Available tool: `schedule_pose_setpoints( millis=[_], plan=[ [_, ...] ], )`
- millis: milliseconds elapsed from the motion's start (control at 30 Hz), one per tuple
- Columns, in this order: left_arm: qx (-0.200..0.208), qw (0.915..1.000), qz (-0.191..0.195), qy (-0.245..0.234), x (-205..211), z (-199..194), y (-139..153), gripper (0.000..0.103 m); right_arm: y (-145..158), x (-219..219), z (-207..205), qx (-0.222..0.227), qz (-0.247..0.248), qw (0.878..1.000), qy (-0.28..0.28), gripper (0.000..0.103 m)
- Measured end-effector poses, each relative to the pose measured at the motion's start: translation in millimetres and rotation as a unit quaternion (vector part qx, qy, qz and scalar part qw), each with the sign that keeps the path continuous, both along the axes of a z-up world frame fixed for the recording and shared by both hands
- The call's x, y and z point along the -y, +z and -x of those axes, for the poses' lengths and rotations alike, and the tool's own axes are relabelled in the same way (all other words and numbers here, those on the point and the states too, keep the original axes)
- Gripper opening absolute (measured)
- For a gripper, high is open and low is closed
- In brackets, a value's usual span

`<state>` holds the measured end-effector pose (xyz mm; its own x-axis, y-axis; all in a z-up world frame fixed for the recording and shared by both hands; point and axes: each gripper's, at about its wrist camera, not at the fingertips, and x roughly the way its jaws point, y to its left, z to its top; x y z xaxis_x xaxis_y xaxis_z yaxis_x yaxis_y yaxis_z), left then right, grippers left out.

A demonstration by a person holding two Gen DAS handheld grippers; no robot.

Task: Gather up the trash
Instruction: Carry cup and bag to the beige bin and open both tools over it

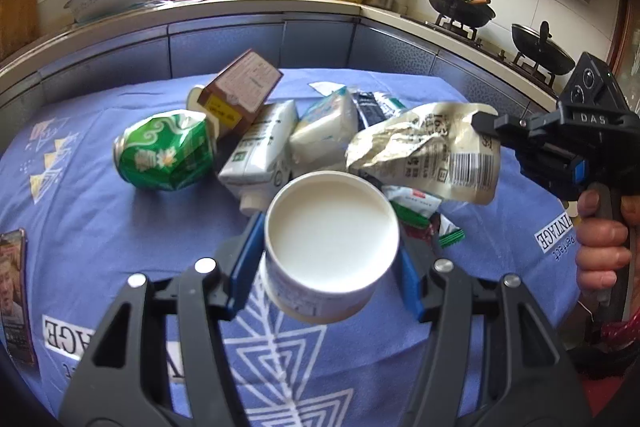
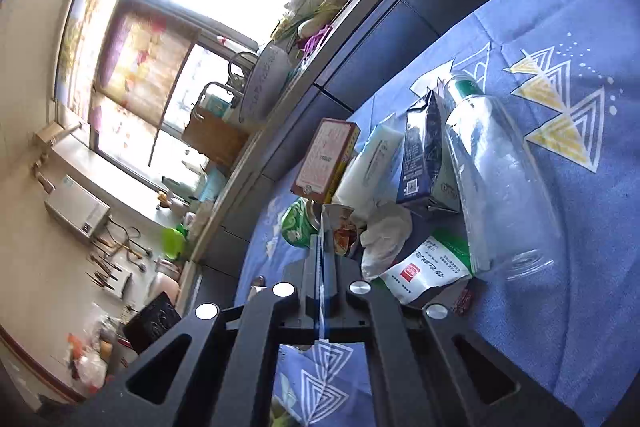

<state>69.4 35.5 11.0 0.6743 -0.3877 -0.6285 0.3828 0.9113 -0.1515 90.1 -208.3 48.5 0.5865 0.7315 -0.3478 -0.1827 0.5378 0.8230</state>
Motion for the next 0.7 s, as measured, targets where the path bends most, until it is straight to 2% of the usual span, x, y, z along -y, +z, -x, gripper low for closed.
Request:
schedule_pose_setpoints(
  millis=[133,267,367,533,700],
  plan=[
    [0.013,0.9995,-0.001,-0.029,23,-5,20,0.057,17,35,5,0.013,-0.033,0.999,-0.023,0.001],
    [0.026,0.9967,-0.007,-0.077,68,-14,40,0.057,35,78,24,0.051,-0.017,0.996,-0.071,0.001],
    [0.035,0.9911,-0.011,-0.128,121,-23,55,0.057,39,118,44,0.068,0.005,0.990,-0.120,0.001],
    [0.055,0.9710,-0.017,-0.232,247,-26,76,0.057,31,200,88,0.076,0.040,0.972,-0.217,0.001],
    [0.041,0.9476,-0.009,-0.317,378,-28,72,0.057,17,287,135,0.065,0.065,0.942,-0.324,0.001]
  ],
)
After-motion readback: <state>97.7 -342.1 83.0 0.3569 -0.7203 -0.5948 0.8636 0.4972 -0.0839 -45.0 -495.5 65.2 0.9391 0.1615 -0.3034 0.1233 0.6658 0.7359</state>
